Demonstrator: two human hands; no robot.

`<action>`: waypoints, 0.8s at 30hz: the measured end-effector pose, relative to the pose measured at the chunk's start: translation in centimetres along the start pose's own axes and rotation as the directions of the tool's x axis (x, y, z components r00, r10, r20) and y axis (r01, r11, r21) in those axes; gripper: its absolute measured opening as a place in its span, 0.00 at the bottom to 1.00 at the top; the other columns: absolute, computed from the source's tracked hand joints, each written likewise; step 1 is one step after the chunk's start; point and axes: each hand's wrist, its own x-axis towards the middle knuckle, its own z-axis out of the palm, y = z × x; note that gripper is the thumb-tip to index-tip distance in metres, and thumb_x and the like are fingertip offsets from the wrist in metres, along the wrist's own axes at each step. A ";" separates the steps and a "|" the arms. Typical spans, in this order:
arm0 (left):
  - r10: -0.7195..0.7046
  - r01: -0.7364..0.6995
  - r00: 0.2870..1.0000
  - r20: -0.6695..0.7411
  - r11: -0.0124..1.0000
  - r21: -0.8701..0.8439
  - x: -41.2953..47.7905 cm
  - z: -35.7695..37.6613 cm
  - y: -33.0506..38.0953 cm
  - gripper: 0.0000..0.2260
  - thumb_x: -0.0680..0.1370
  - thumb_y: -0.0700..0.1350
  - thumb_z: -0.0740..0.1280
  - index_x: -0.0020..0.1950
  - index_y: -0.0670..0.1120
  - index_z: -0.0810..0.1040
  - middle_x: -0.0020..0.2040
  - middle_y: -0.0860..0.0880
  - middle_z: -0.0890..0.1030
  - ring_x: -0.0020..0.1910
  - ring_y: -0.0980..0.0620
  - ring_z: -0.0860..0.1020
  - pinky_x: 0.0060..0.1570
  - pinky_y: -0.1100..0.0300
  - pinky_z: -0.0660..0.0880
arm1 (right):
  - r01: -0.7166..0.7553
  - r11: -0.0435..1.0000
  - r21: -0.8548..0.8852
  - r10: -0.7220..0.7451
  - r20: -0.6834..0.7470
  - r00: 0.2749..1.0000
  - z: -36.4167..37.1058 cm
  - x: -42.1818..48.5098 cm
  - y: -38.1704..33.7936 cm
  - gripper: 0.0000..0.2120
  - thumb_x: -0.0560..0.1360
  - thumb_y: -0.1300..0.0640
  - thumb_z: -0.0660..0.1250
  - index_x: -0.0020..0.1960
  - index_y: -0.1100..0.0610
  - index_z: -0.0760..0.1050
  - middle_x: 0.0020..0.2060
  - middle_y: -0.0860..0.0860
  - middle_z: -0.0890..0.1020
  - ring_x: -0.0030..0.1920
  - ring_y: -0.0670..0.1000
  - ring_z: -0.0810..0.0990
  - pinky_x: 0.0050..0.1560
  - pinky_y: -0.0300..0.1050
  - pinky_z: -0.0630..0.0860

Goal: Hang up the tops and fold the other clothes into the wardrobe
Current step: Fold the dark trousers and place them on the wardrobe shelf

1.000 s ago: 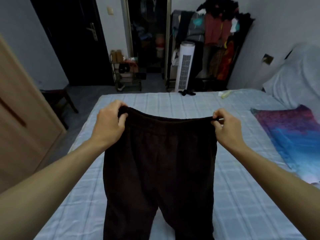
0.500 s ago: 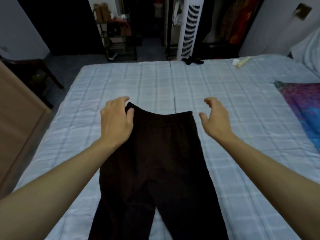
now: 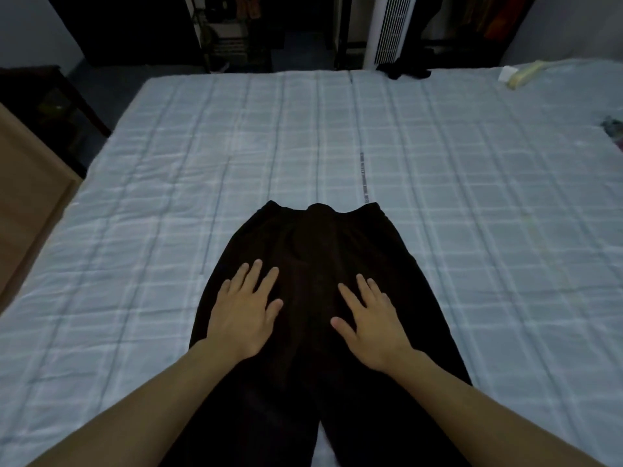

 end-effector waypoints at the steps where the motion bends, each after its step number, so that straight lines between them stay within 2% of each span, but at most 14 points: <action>1: 0.007 -0.008 1.000 0.024 0.999 0.034 1.0 1.1 -0.4 0.29 0.83 0.62 0.48 0.82 0.57 0.45 0.82 0.49 0.44 0.81 0.46 0.43 0.78 0.44 0.49 | -0.006 0.999 -0.035 0.007 0.019 1.000 1.0 1.2 0.4 0.34 0.80 0.34 0.48 0.80 0.45 0.43 0.80 0.55 0.41 0.79 0.57 0.38 0.78 0.58 0.41; 4: -0.014 0.000 0.994 0.108 0.992 0.128 3.0 5.1 -2.2 0.31 0.80 0.67 0.43 0.80 0.60 0.36 0.81 0.50 0.36 0.80 0.45 0.36 0.77 0.40 0.42 | 0.002 0.987 -0.158 0.004 0.042 0.999 3.9 3.7 2.9 0.36 0.77 0.29 0.44 0.79 0.40 0.35 0.79 0.54 0.34 0.77 0.58 0.30 0.75 0.61 0.33; 6: -0.023 0.010 0.995 0.093 0.989 0.147 3.5 7.9 -3.6 0.32 0.78 0.70 0.38 0.77 0.63 0.31 0.80 0.52 0.33 0.79 0.45 0.33 0.76 0.39 0.39 | 0.027 0.976 -0.217 -0.030 -0.014 0.999 5.4 4.5 5.2 0.37 0.75 0.25 0.41 0.77 0.37 0.32 0.79 0.52 0.34 0.77 0.56 0.30 0.76 0.62 0.33; 8: -0.014 0.011 1.000 0.023 0.989 0.146 3.7 10.0 -4.6 0.31 0.77 0.72 0.35 0.77 0.64 0.31 0.80 0.54 0.33 0.79 0.46 0.33 0.75 0.40 0.37 | 0.048 0.966 -0.252 -0.078 -0.109 0.991 6.7 5.1 6.9 0.37 0.75 0.24 0.41 0.79 0.38 0.37 0.80 0.51 0.40 0.79 0.55 0.35 0.77 0.62 0.40; 11: 0.012 -0.005 0.998 -0.056 0.993 0.119 3.9 11.0 -5.2 0.30 0.77 0.72 0.37 0.78 0.65 0.35 0.81 0.55 0.37 0.80 0.47 0.36 0.75 0.40 0.37 | 0.056 0.968 -0.244 -0.106 -0.195 0.975 7.5 5.3 7.2 0.36 0.77 0.27 0.45 0.80 0.41 0.44 0.81 0.51 0.49 0.80 0.56 0.44 0.77 0.62 0.47; 16: 0.021 -0.018 1.000 -0.023 0.995 0.098 3.4 10.1 -4.6 0.30 0.76 0.72 0.35 0.76 0.67 0.32 0.80 0.56 0.33 0.79 0.48 0.33 0.75 0.40 0.35 | 0.037 0.964 -0.262 -0.096 -0.215 0.972 7.3 4.6 7.0 0.35 0.77 0.28 0.40 0.80 0.41 0.41 0.81 0.51 0.46 0.80 0.54 0.40 0.78 0.61 0.45; 18: 0.032 -0.032 0.999 -0.033 0.999 0.025 3.5 8.8 -4.7 0.30 0.77 0.72 0.37 0.78 0.67 0.38 0.81 0.56 0.37 0.80 0.49 0.37 0.77 0.41 0.40 | 0.036 0.965 -0.259 -0.092 -0.210 0.973 7.3 4.7 6.9 0.35 0.77 0.28 0.40 0.80 0.41 0.41 0.81 0.51 0.46 0.80 0.54 0.40 0.78 0.61 0.45; 19: 0.002 -0.006 0.995 -0.103 0.999 -0.037 3.5 8.1 -4.9 0.29 0.79 0.70 0.41 0.80 0.65 0.44 0.82 0.54 0.42 0.81 0.48 0.43 0.77 0.41 0.46 | 0.036 0.965 -0.260 -0.093 -0.209 0.973 7.4 4.7 6.9 0.35 0.77 0.28 0.40 0.80 0.41 0.41 0.81 0.51 0.46 0.80 0.54 0.40 0.78 0.62 0.46; 21: -0.184 0.147 0.946 -0.267 0.977 -0.154 4.0 6.6 -5.9 0.28 0.81 0.62 0.53 0.81 0.56 0.55 0.81 0.46 0.56 0.78 0.41 0.58 0.72 0.40 0.61 | 0.035 0.962 -0.270 -0.097 -0.219 0.971 7.7 4.9 7.1 0.35 0.78 0.28 0.41 0.80 0.41 0.41 0.81 0.51 0.47 0.80 0.54 0.41 0.78 0.62 0.47; 22: -0.289 0.241 0.916 -0.278 0.951 -0.194 4.4 6.1 -6.4 0.29 0.81 0.58 0.58 0.80 0.52 0.56 0.78 0.42 0.61 0.74 0.38 0.63 0.68 0.40 0.66 | 0.036 0.961 -0.274 -0.101 -0.229 0.968 7.7 5.0 7.2 0.35 0.78 0.28 0.41 0.80 0.41 0.41 0.81 0.51 0.47 0.80 0.55 0.42 0.78 0.62 0.48; 24: -0.416 0.374 0.892 -0.175 0.899 -0.229 4.9 5.5 -7.2 0.31 0.79 0.55 0.65 0.79 0.50 0.56 0.72 0.39 0.68 0.67 0.37 0.70 0.60 0.41 0.72 | 0.044 0.959 -0.280 -0.115 -0.242 0.963 7.9 5.1 7.4 0.35 0.78 0.28 0.42 0.80 0.41 0.42 0.81 0.51 0.49 0.80 0.55 0.43 0.77 0.62 0.48</action>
